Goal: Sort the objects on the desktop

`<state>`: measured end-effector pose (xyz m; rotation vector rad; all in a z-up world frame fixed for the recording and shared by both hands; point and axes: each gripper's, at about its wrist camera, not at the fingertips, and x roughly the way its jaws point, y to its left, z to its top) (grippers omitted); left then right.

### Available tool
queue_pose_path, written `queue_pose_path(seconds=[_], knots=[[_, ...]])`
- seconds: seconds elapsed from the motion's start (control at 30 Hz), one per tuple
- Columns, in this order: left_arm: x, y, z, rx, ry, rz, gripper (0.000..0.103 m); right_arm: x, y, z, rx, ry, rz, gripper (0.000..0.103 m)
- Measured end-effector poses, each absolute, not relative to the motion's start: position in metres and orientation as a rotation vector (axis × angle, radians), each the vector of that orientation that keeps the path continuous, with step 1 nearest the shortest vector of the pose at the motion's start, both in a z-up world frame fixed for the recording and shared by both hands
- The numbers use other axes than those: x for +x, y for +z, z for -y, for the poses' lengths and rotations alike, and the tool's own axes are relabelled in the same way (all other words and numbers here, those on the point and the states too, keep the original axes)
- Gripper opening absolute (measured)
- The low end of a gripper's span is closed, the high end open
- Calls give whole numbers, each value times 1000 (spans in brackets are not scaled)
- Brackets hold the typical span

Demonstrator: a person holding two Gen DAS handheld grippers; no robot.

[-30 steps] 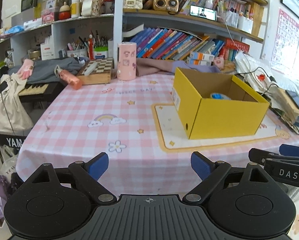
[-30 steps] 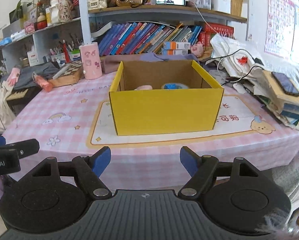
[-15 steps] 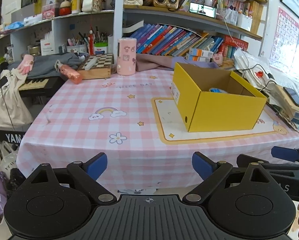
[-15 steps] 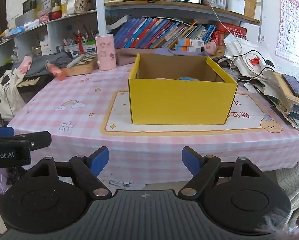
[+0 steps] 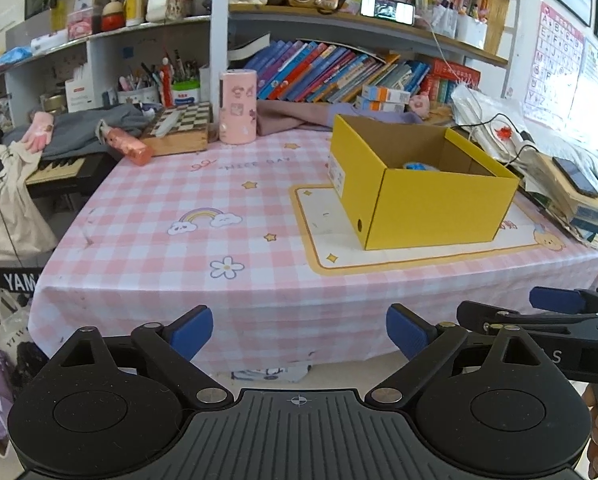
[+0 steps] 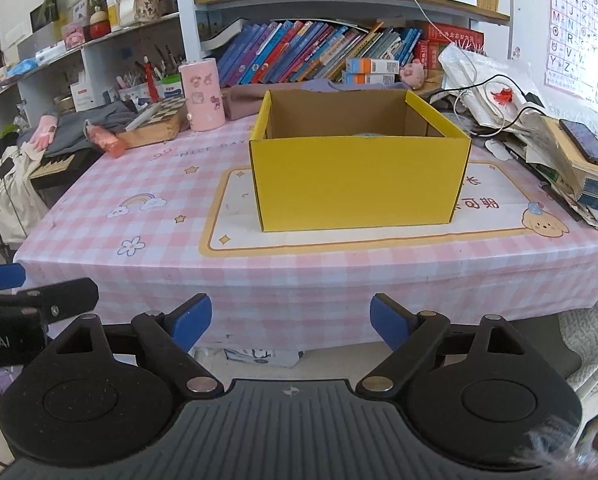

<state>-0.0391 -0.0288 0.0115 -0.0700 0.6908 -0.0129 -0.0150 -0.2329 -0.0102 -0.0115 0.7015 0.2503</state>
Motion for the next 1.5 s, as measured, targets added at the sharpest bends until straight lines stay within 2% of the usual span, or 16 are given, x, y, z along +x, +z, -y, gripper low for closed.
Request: queue_pose_path(seconds=[0.5, 0.67, 1.5], knots=[[-38, 9, 23, -107, -9, -709, 99, -18, -9, 230, -45, 262, -695, 89], [-38, 7, 22, -102, 0, -722, 103, -17, -9, 227, -52, 270, -694, 89], [-30, 3, 22, -104, -15, -761, 103, -12, -14, 230, -37, 254, -719, 89]])
